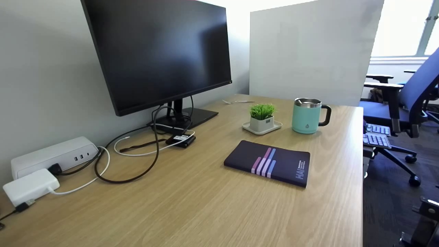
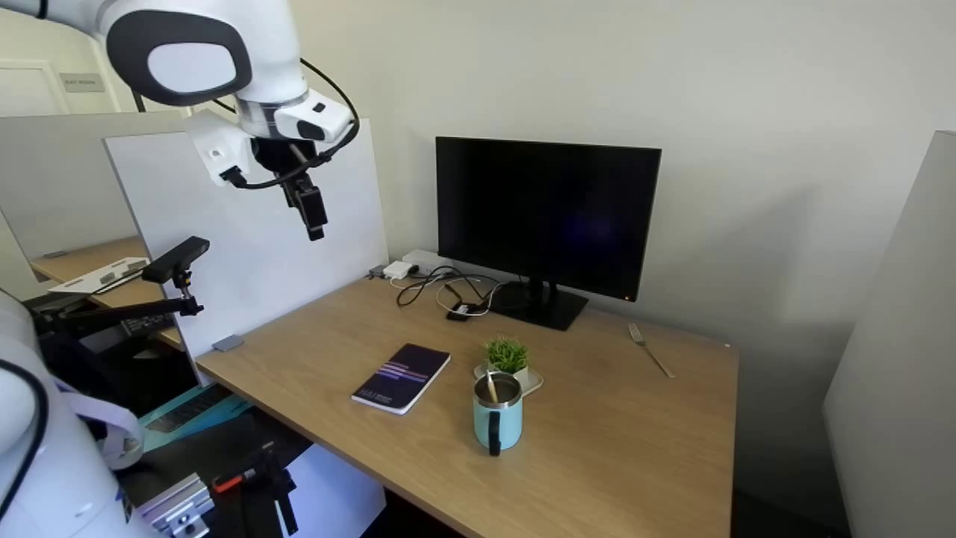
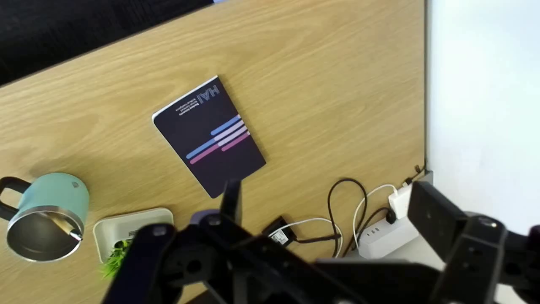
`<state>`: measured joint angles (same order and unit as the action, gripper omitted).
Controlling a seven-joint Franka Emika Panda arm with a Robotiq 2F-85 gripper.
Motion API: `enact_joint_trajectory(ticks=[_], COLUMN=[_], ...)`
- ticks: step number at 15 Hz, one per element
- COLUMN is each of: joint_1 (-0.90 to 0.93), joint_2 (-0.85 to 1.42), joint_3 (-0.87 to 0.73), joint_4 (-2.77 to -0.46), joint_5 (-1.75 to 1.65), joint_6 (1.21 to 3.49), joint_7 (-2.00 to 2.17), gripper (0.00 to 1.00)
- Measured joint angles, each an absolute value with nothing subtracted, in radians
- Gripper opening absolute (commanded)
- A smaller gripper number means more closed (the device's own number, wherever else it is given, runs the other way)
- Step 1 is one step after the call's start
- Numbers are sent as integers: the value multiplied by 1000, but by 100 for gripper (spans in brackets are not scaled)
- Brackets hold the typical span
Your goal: Take the pen out of the mug and put it on the desk
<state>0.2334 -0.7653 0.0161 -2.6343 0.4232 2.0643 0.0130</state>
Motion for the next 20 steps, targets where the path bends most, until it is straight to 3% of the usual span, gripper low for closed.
enact_joint_trajectory(ticks=[6,20], joint_1=[223,98], joint_2=[-495,14], joint_3=[-60,-25], joint_4=[-2480,-2184], joint_5=[562,548], joint_6=[2140,2277], joint_7=[-11,352], gripper=[100,100])
